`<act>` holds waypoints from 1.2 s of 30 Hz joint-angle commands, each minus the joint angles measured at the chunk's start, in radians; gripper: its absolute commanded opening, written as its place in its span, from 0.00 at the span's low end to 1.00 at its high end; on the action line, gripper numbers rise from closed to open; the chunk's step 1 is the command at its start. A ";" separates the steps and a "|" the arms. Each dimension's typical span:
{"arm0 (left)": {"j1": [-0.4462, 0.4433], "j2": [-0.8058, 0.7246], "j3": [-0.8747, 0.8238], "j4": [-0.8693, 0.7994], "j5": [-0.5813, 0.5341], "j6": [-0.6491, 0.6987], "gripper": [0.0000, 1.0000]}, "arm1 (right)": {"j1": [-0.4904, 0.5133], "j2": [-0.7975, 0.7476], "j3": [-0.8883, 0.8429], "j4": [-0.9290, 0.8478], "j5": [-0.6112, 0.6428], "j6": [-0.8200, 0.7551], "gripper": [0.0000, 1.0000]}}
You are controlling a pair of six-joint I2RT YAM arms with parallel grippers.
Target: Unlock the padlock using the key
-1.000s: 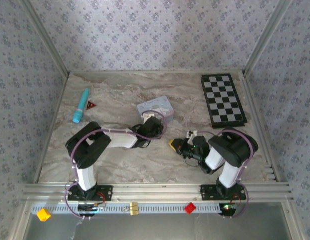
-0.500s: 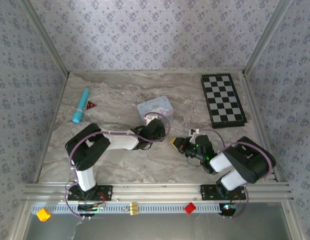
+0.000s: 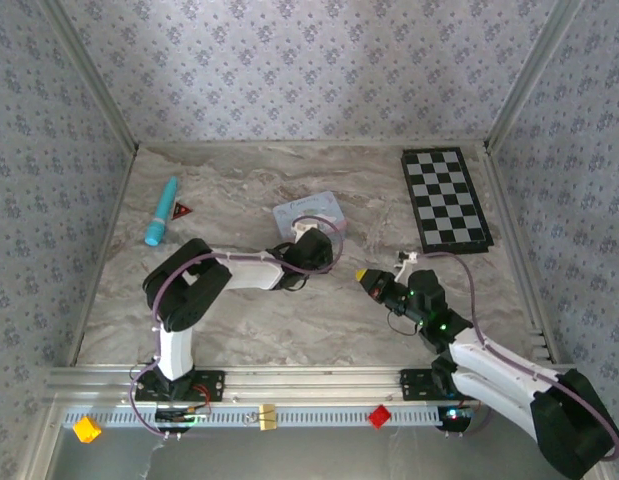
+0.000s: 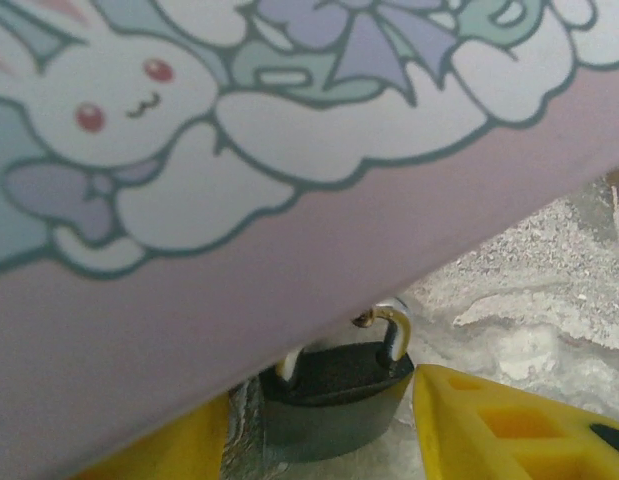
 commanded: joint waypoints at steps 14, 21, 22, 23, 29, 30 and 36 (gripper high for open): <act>0.042 0.097 0.062 0.041 0.025 -0.008 0.44 | 0.010 -0.011 -0.002 -0.110 0.028 -0.023 0.00; 0.055 0.113 0.062 0.054 0.024 -0.023 0.36 | 0.034 0.001 -0.003 -0.105 0.047 -0.024 0.00; 0.055 0.110 0.057 0.057 0.021 -0.025 0.34 | 0.036 0.005 -0.001 -0.103 0.048 -0.026 0.00; 0.056 0.105 0.052 0.060 0.021 -0.026 0.31 | 0.039 0.007 0.001 -0.103 0.049 -0.028 0.00; 0.061 0.053 -0.008 0.100 0.014 -0.040 0.19 | 0.049 0.037 0.007 -0.087 0.053 -0.030 0.00; 0.060 0.043 -0.016 0.103 0.012 -0.041 0.18 | 0.051 0.043 0.008 -0.083 0.053 -0.028 0.00; 0.059 -0.039 -0.071 0.110 0.051 -0.069 0.13 | 0.074 0.103 0.027 -0.052 0.051 -0.026 0.00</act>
